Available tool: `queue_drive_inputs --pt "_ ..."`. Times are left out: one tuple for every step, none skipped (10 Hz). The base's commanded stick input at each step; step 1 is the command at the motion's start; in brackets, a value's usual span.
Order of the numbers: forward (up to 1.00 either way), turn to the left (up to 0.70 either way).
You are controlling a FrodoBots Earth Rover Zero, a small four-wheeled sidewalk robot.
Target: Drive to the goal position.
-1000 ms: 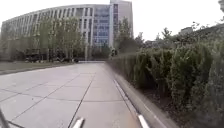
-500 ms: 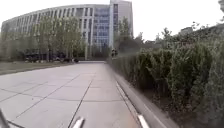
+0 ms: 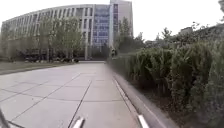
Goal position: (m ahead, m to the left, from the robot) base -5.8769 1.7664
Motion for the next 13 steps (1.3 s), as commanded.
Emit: queue_drive_inputs --pt "0.03 0.0" --pt "0.04 0.0" --pt "0.04 0.0" --pt "0.04 0.0" --pt "0.04 0.0" --pt "0.04 0.0" --pt "0.01 0.0" --pt "0.03 0.0" --pt "0.04 0.0" --pt "0.04 0.0" --pt "0.01 0.0" --pt "0.03 0.0" --pt "0.04 0.0"
